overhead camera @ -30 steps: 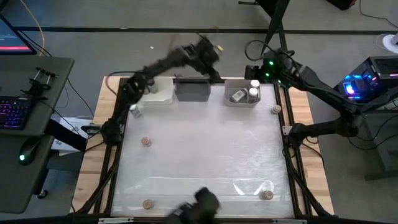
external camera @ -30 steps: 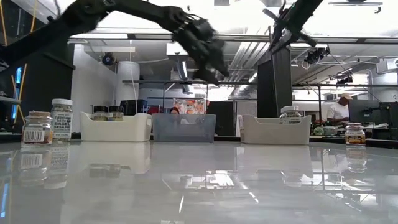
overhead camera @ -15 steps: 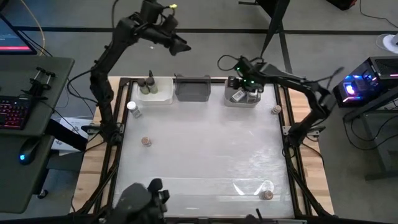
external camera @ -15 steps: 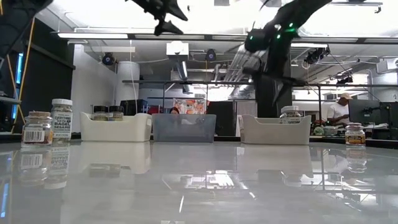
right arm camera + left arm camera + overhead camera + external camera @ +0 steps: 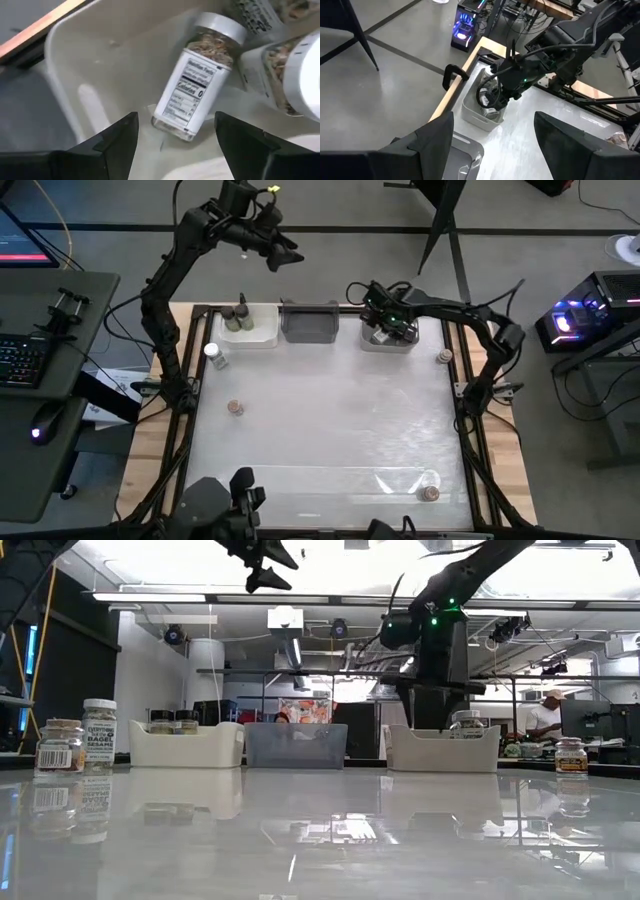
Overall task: Sort spices by type
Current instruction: Put the bottom white seasoning bottle into the gray bin
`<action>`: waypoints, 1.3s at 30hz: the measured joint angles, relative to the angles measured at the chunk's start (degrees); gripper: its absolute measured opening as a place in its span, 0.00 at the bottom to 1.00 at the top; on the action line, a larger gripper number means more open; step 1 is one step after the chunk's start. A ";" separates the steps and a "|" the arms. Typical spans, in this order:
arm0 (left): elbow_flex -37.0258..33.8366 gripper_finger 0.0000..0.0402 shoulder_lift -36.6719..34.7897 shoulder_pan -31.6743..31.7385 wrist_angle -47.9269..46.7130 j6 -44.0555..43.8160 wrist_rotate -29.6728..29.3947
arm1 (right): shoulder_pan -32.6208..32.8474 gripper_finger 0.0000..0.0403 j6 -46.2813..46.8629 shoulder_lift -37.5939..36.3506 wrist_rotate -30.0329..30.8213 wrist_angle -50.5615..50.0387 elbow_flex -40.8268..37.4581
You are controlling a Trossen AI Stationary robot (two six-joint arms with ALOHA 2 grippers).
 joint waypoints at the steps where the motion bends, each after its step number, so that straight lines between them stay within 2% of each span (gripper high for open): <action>1: 0.00 0.65 0.01 0.24 0.00 0.01 0.00 | -0.02 0.64 1.17 0.39 0.01 -0.22 0.00; 11: 0.00 0.65 0.01 2.02 0.00 1.84 -0.04 | -1.32 0.64 9.99 4.08 -0.29 -0.56 0.00; 21: 0.00 0.65 0.01 2.43 0.90 1.92 -0.04 | -3.49 0.64 13.15 8.07 -2.29 1.26 0.00; 28: 0.00 0.65 0.01 2.60 1.17 1.95 -0.04 | -3.49 0.64 13.06 9.18 -0.94 2.43 0.11; 31: 0.00 0.65 0.01 2.78 1.18 1.95 -0.04 | -3.51 0.61 12.97 9.18 -0.92 2.40 0.09; 36: 0.00 0.65 0.01 3.22 1.23 1.93 -0.04 | -2.95 0.49 12.67 8.99 -1.25 2.41 0.07; 39: 0.00 0.65 0.01 3.50 1.22 1.83 -0.04 | -2.26 0.49 12.55 8.99 -1.21 2.43 0.07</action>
